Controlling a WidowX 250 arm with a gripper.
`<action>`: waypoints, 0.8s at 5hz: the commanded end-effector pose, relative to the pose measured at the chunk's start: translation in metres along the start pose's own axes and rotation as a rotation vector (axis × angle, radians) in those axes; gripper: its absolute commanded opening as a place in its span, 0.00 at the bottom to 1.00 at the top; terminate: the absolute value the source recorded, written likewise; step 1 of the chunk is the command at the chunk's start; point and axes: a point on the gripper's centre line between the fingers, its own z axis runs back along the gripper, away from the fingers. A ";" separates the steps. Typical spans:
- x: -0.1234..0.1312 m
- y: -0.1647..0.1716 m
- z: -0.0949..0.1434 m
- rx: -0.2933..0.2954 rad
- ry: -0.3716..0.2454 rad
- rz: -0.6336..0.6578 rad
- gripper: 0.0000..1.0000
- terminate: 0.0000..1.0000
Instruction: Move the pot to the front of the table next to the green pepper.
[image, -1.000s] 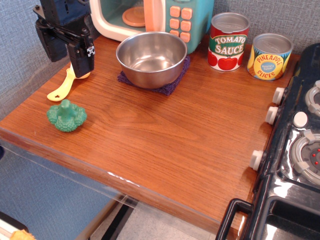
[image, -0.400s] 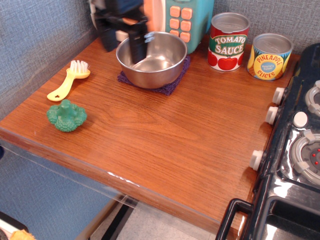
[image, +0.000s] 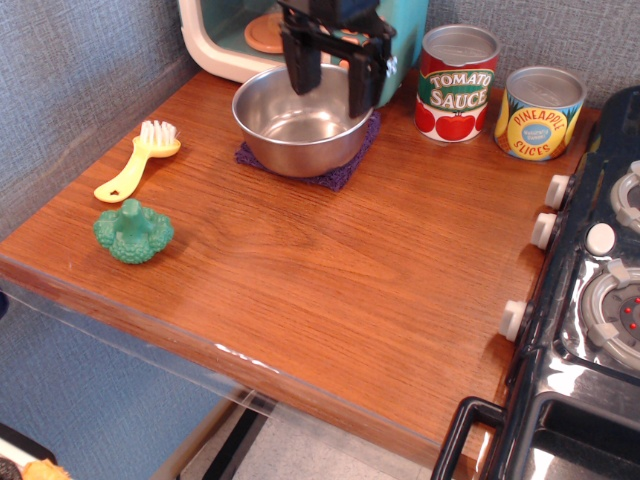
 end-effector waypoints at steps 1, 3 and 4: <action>0.016 0.002 -0.022 0.058 0.030 0.004 1.00 0.00; 0.004 0.005 -0.030 0.060 -0.016 0.102 0.00 0.00; 0.004 0.005 -0.019 0.060 -0.068 0.105 0.00 0.00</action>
